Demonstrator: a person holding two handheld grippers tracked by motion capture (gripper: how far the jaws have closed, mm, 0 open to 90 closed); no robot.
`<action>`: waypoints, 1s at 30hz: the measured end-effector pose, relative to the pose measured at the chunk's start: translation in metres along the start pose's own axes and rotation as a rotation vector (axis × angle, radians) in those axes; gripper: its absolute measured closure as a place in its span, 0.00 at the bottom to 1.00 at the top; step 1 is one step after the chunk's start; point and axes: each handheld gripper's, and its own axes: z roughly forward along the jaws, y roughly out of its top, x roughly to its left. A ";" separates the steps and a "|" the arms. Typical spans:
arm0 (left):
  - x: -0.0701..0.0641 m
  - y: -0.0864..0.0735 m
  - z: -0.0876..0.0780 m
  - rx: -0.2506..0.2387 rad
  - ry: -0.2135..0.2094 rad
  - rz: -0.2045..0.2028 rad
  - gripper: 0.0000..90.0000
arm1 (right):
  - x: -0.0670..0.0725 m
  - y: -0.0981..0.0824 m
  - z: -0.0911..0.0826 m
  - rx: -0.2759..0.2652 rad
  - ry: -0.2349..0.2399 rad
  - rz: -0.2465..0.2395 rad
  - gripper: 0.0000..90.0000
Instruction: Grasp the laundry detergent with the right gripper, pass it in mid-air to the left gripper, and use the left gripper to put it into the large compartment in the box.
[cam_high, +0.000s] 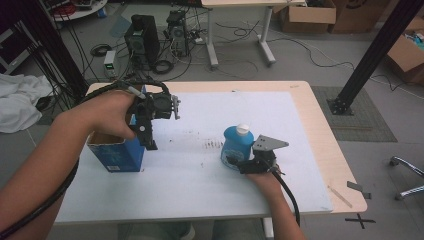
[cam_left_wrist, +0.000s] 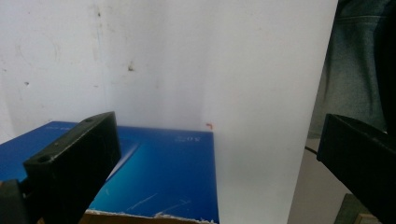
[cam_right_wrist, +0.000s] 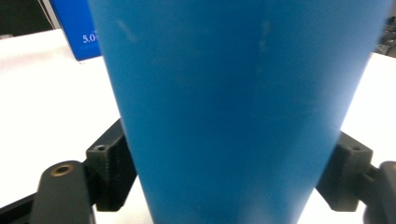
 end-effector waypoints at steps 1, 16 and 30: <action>0.000 0.000 0.000 -0.003 0.000 0.001 0.00 | 0.000 0.000 0.000 0.000 -0.003 0.000 0.25; 0.001 0.001 0.003 0.003 -0.005 -0.002 0.00 | 0.000 0.000 -0.001 -0.006 0.003 0.001 0.34; 0.001 0.002 0.003 0.002 -0.005 -0.001 0.00 | 0.001 0.001 -0.001 -0.017 0.014 -0.008 0.44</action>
